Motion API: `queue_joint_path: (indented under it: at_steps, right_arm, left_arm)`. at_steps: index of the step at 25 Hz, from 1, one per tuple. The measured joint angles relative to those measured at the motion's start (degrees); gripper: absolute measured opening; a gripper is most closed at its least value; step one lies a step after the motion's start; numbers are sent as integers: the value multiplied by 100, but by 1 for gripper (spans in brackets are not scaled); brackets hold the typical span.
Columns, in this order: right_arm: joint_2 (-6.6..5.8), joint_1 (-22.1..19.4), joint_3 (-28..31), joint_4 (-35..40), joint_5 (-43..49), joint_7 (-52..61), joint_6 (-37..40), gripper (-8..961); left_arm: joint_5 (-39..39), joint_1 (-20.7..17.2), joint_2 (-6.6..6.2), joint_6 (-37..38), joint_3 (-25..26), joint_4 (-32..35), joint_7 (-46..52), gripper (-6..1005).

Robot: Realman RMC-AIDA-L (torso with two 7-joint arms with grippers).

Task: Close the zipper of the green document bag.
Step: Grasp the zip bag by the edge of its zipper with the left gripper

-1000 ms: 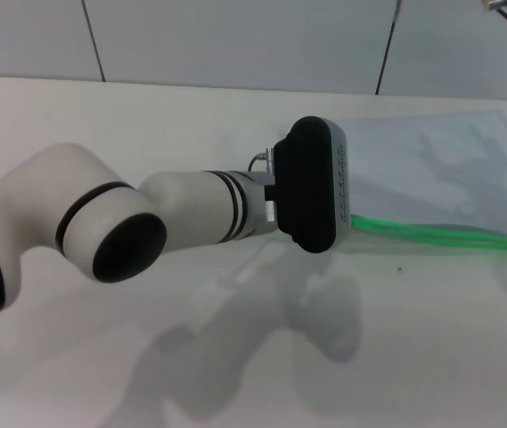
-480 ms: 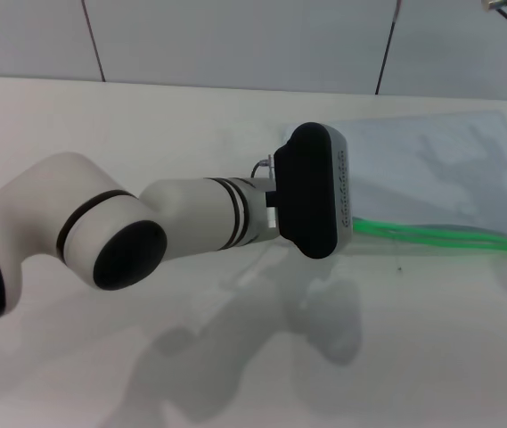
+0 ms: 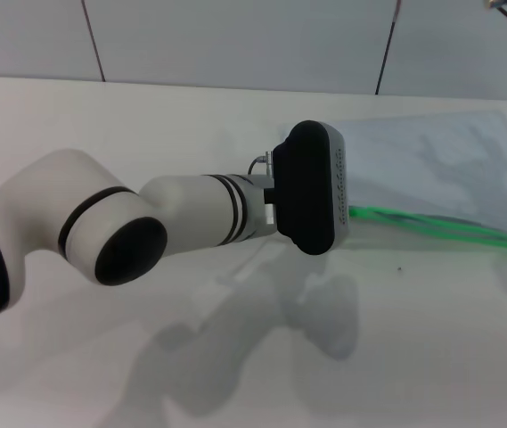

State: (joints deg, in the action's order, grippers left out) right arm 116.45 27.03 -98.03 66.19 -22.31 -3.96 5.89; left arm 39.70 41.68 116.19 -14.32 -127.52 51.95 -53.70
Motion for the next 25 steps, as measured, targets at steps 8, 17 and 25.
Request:
queue_joint_path:
  at_steps: [8,17,25]
  right_arm:
    - [-8,-4,-124,80,35,-3,0,817]
    - [-62,-22,-160,451,124,-305,-775,817]
    - [-61,-168,-126,693,-50,-355,-852,817]
  left_arm:
    - [-1,-57,-4,280,5,7,2,114]
    - [2,-571,-76,992,89,385,6,53]
    - [2,-942,-203,1361,152,785,13,55]
